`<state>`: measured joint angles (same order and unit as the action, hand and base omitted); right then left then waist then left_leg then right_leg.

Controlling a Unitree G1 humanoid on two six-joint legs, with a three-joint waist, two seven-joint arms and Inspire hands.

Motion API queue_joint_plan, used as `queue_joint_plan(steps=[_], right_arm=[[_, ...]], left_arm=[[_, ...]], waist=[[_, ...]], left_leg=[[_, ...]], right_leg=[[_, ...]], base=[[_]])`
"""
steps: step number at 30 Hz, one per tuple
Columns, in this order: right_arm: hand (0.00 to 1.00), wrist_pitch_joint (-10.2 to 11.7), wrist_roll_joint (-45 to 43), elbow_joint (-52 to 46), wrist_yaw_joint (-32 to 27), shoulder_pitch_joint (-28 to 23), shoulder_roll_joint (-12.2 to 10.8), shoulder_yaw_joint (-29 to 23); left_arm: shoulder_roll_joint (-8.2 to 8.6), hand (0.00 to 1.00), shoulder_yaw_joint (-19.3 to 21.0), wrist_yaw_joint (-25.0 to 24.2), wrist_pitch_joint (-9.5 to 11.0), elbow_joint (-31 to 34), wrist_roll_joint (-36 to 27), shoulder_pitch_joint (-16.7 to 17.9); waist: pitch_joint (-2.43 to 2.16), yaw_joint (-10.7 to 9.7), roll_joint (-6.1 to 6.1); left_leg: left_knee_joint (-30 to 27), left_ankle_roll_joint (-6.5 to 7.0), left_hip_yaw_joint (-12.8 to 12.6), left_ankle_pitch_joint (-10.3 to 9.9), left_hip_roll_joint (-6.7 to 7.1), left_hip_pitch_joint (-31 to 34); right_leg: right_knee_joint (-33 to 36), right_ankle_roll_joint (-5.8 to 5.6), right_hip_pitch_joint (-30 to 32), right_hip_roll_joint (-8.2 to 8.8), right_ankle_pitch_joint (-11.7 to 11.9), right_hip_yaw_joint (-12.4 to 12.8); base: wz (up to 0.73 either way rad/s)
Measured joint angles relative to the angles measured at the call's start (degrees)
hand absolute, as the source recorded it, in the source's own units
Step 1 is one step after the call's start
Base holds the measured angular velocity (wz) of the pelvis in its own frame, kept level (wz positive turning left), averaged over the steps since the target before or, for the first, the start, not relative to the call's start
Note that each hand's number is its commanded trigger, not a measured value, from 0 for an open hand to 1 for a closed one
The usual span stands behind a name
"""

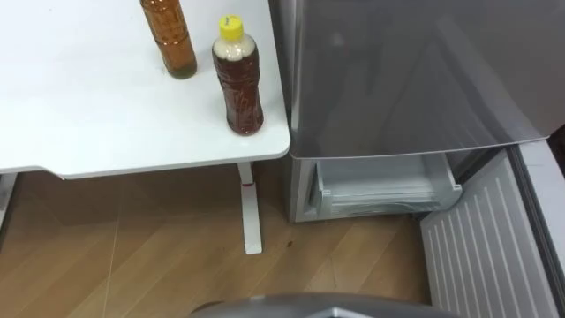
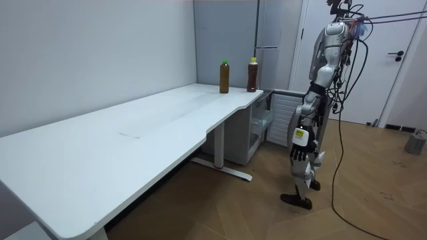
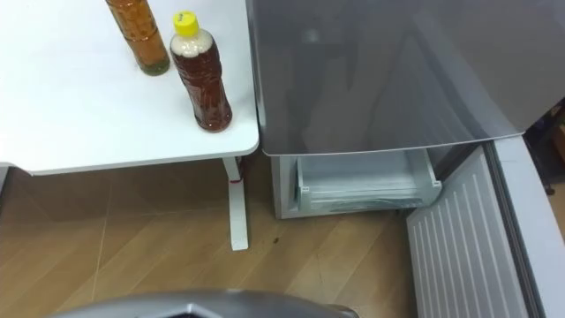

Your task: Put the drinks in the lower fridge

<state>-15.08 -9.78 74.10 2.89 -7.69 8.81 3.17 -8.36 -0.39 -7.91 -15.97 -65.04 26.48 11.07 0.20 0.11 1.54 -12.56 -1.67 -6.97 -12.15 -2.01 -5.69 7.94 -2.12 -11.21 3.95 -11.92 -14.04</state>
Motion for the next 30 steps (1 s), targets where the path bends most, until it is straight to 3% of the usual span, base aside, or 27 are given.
queue_joint_plan(steps=[21, 28, 30], right_arm=[[0.0, 0.1, 0.0, 0.0, 0.9, 0.7, 0.0, 0.0], [0.0, 0.1, 0.2, 0.2, 0.9, 0.8, 0.0, -0.1], [0.0, 0.1, 0.1, 0.1, 0.9, 0.9, 0.0, -0.2]], left_arm=[[0.01, 0.0, 0.1, 0.1, 0.0, 0.9, -0.2, 0.0], [0.21, 0.0, 0.5, 2.0, 0.2, 0.9, -7.1, 0.2], [0.73, 0.0, 2.3, 3.3, 0.4, 0.9, -9.1, 0.6]], waist=[[0.01, 0.0, -0.04], [0.02, 0.1, -0.06], [0.02, 0.0, -0.07]], left_leg=[[-0.2, 0.03, 0.7, 0.0, 0.14, 0.0], [-0.6, 0.03, 1.1, 0.0, 0.36, 0.1], [-0.7, 0.05, 1.3, 0.0, 0.37, 0.1]], right_leg=[[-0.1, -0.04, -0.3, 0.02, -0.1, -0.1], [-0.1, -0.06, -0.7, 0.08, -0.3, -0.3], [-0.1, -0.06, -0.7, 0.09, -0.3, -0.5]], base=[[0.0], [0.04], [0.0]])
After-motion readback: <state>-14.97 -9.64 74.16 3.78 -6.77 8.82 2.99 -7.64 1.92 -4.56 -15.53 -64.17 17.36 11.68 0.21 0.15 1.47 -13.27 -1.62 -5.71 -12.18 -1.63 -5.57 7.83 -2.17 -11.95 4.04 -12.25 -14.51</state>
